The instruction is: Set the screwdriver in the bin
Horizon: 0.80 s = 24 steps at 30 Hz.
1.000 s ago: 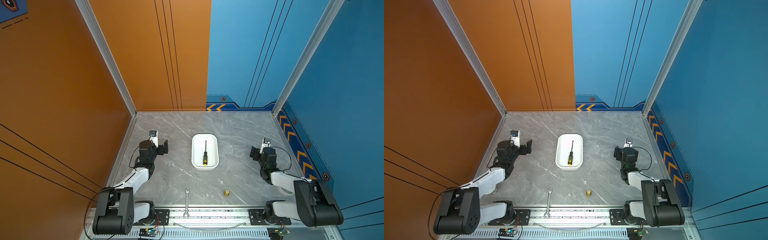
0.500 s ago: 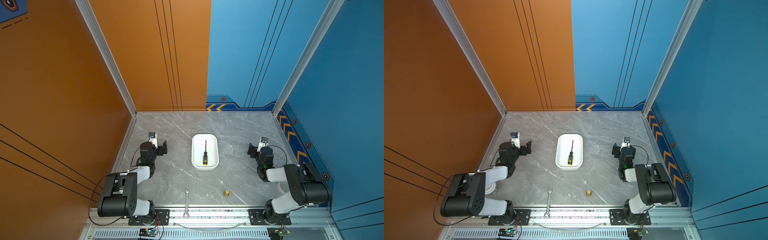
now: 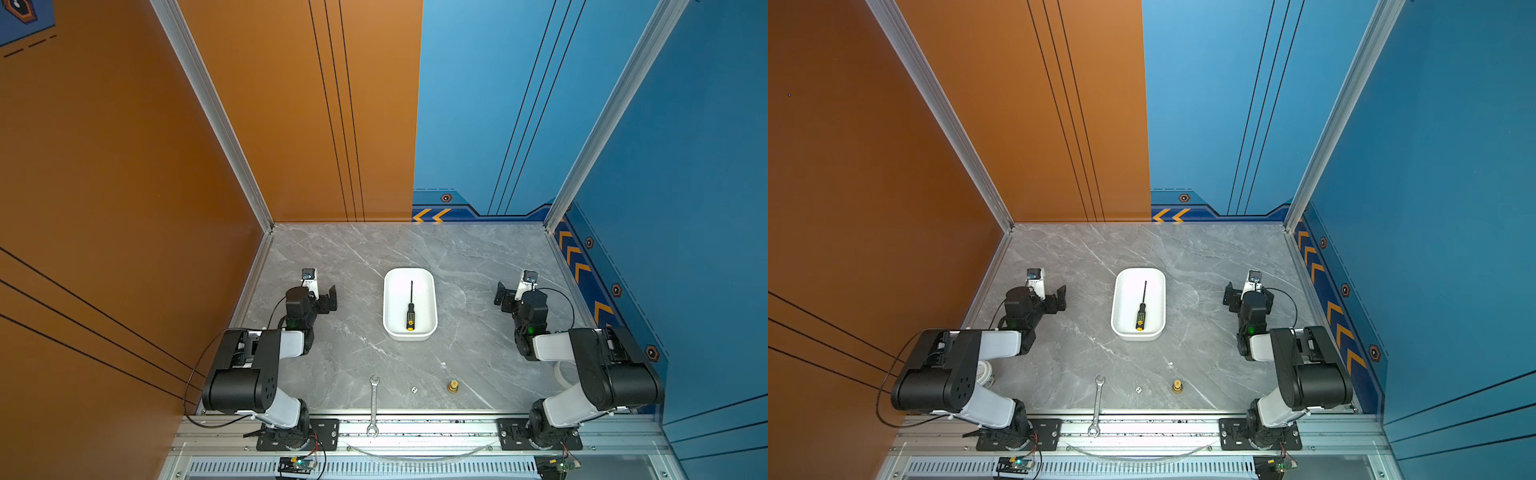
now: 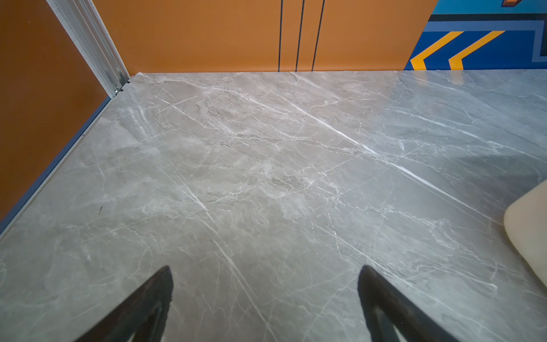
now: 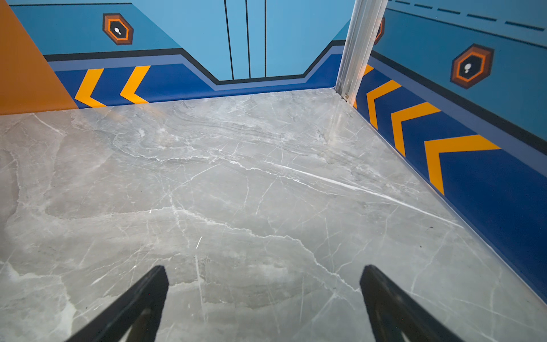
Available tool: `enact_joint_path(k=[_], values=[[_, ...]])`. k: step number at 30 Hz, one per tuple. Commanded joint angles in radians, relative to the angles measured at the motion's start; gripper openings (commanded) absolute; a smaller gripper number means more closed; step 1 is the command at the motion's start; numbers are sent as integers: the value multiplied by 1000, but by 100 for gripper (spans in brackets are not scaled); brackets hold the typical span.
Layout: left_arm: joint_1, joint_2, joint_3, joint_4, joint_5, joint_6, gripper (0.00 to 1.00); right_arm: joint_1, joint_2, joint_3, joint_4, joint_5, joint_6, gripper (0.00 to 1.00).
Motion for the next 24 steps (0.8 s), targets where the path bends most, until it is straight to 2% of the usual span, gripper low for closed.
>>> enact_joint_path(k=[1,24], values=[[-5,25,-23,75,-59,4,98,-6,1,15,-29,-14,-8,100],[-20,23,-24,73,-89,9,98,-4,1,14,-27,-11,-10,100]])
